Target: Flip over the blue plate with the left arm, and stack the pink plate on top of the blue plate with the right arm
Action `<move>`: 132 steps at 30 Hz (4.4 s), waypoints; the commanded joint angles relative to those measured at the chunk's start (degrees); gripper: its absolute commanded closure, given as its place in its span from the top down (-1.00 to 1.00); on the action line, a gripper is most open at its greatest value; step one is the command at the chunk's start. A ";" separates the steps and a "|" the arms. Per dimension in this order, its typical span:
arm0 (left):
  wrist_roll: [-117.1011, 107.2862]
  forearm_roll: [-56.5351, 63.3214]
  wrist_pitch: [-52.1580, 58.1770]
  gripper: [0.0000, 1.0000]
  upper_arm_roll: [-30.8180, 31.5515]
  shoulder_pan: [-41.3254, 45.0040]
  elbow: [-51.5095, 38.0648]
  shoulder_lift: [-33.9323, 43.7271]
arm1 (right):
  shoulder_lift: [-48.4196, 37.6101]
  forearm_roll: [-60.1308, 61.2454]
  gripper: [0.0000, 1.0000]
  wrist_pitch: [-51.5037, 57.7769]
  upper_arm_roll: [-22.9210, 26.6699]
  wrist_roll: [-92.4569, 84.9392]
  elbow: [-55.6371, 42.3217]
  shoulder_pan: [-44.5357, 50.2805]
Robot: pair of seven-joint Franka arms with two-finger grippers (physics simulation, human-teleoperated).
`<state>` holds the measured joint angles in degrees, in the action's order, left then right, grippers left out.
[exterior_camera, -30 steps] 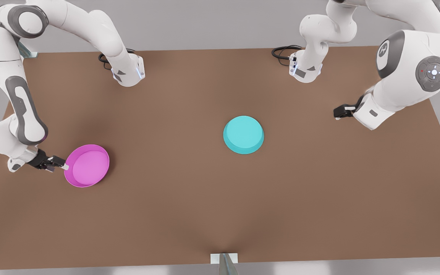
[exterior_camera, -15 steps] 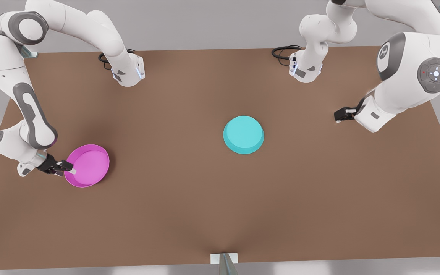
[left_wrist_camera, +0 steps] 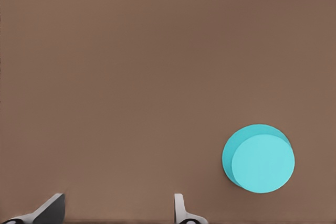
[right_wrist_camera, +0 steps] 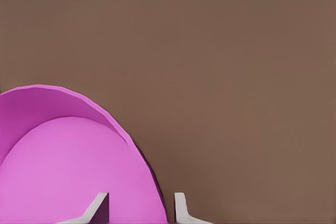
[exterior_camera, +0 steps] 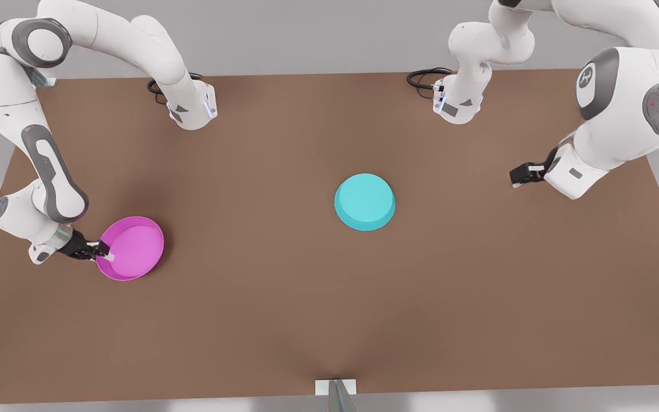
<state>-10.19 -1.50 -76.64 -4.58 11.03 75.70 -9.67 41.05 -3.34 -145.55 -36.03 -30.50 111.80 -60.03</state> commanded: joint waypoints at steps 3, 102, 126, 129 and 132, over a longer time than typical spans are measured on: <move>-0.10 0.27 1.49 1.00 0.28 0.22 0.06 0.00 | -0.09 -0.17 -0.56 0.00 0.00 0.00 0.26 0.00; -0.27 0.97 0.44 1.00 -0.16 0.57 -1.61 -1.40 | -12.22 55.55 1.00 -2.11 45.79 45.35 -3.16 118.48; -0.62 0.79 0.35 1.00 0.63 1.28 -1.78 -1.49 | -37.97 0.96 1.00 47.82 37.89 16.87 -14.77 53.44; -0.71 0.79 0.35 1.00 0.63 1.28 -1.78 -1.49 | -33.23 5.80 1.00 44.12 34.89 20.91 -15.03 56.51; -0.71 0.79 0.35 1.00 0.63 1.28 -1.78 -1.49 | -29.98 5.98 1.00 44.65 34.45 23.99 -19.16 59.06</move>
